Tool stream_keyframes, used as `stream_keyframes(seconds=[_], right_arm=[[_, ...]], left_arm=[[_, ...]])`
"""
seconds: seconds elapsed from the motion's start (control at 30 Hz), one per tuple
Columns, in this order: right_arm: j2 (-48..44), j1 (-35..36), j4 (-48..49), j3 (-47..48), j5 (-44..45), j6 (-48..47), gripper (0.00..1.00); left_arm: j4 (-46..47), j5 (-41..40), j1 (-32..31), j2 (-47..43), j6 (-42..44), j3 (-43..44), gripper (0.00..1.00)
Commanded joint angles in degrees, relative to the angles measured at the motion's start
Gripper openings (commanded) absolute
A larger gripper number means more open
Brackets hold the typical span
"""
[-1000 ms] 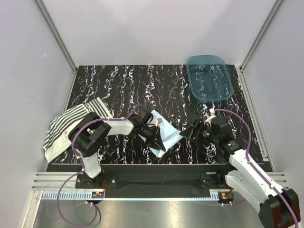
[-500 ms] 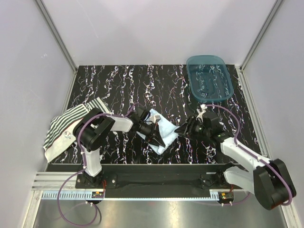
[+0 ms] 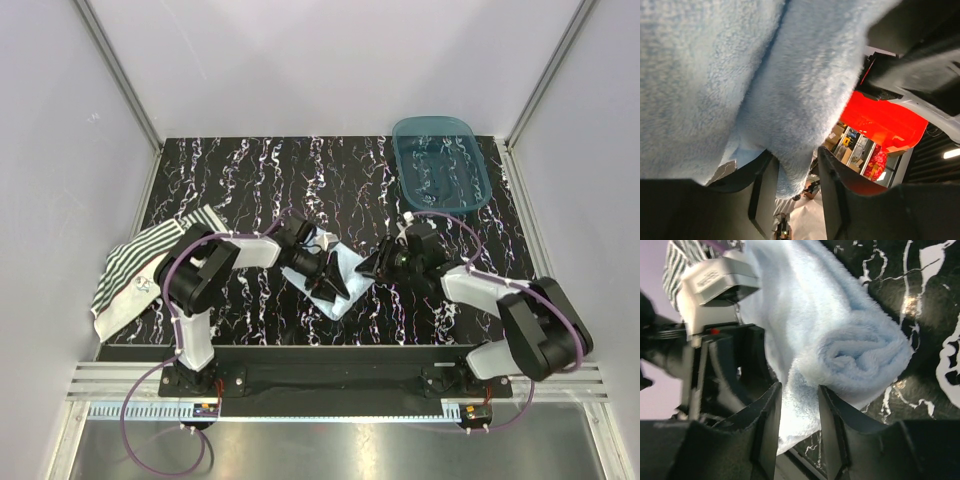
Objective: Roll the towels
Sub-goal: Roll the towel
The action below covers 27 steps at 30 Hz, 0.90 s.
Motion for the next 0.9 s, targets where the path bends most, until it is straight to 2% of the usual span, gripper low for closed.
stream_keyframes(seconds=[0.0,0.07,0.23,0.33,0.37,0.4,0.43,0.47,0.57,0.67,0.8,0.87], right_arm=[[4.59,0.43,3.01,2.39,1.78,-1.01,0.41],[7.83,0.61,4.5,2.83,1.78,-0.66,0.4],[13.47,1.31,6.35,5.11,1.69,-0.4,0.39],[14.44,1.92,5.66,6.17,2.39,-0.75,0.39],[14.88,2.27,5.39,6.43,2.48,-0.92,0.39],[14.97,2.45,4.78,6.78,2.83,-1.01,0.39],[15.06,2.54,4.42,6.96,3.09,-1.1,0.39],[15.23,2.8,4.16,7.05,3.09,-1.19,0.39],[15.59,3.33,3.46,7.23,3.71,-1.19,0.39],[16.29,4.03,3.02,7.75,4.06,-1.19,0.39],[16.73,4.91,2.23,8.45,4.41,-0.93,0.39],[16.99,5.09,2.05,8.81,4.41,-1.01,0.39]], left_arm=[[-6.13,-0.86,0.4,0.02,4.59,3.33,0.42],[-8.49,-1.64,0.4,-0.07,5.63,4.03,0.45],[-21.83,-11.65,0.4,-1.82,13.98,9.03,0.48],[-30.16,-22.97,0.4,-4.71,18.73,13.24,0.48],[-31.86,-30.57,0.31,-5.77,19.87,14.48,0.48],[-33.27,-34.48,-0.04,-7.0,22.14,15.54,0.55],[-35.11,-38.43,-0.56,-9.89,23.21,16.5,0.56],[-35.65,-44.83,-1.09,-11.66,24.18,18.08,0.56],[-34.61,-54.51,-4.25,-18.77,26.73,19.58,0.56],[-33.46,-62.78,-10.48,-23.88,29.63,21.34,0.56],[-29.52,-63.0,-20.58,-26.17,34.2,21.26,0.55],[-26.53,-61.59,-22.71,-25.56,34.82,20.56,0.54]])
